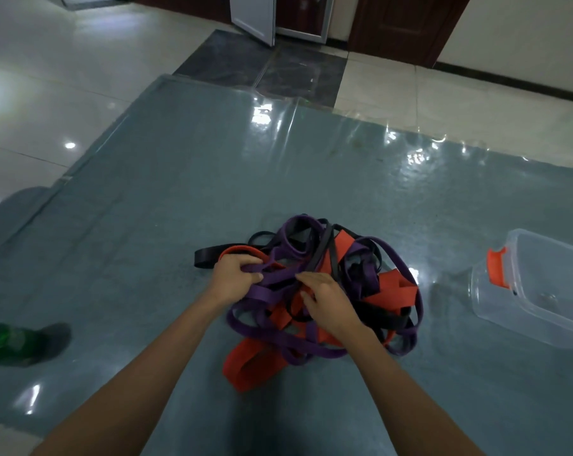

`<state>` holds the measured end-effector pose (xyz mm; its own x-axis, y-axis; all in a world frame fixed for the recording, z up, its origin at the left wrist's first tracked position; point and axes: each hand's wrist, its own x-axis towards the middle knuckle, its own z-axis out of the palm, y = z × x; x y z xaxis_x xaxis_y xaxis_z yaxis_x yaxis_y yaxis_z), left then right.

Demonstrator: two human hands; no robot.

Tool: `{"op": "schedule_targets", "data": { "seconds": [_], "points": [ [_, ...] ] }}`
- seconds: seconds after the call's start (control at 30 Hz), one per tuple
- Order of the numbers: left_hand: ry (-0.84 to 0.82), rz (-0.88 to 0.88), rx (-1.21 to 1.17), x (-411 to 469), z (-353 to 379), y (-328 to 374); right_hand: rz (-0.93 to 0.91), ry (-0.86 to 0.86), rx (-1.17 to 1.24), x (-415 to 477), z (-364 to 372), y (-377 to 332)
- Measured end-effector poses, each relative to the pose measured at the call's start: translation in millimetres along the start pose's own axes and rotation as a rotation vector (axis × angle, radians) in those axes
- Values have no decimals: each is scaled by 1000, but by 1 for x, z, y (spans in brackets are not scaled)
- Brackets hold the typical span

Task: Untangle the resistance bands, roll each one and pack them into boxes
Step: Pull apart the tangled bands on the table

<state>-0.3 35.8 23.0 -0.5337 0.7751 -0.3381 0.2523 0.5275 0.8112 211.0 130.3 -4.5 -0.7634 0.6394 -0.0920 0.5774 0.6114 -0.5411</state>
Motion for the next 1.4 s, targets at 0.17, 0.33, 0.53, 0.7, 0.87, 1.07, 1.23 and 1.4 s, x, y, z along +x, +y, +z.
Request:
{"op": "schedule_targets", "data": {
  "seconds": [0.17, 0.33, 0.53, 0.7, 0.87, 1.07, 1.23, 1.4],
  "points": [
    [24, 349, 6, -28, -5, 33, -20, 112, 90, 12, -22, -19],
    [99, 399, -203, -43, -23, 61, -102, 27, 154, 11, -33, -51],
    [239, 252, -570, -52, -38, 96, -17, -32, 529, -7, -9, -105],
    [319, 189, -713, -57, -42, 99, 16, 172, 510, -8, 21, -121],
    [419, 179, -713, -62, -64, 87, 49, 262, 193, -3, 14, -84],
    [338, 183, -570, -59, -77, 55, 54, 378, 128, 10, -50, -63],
    [142, 283, -379, -60, -59, 35, -28, 539, 132, 29, -136, -85],
    [-84, 316, -166, -58, -31, 38, -125, 573, 87, 28, -179, -102]
  ]
}}
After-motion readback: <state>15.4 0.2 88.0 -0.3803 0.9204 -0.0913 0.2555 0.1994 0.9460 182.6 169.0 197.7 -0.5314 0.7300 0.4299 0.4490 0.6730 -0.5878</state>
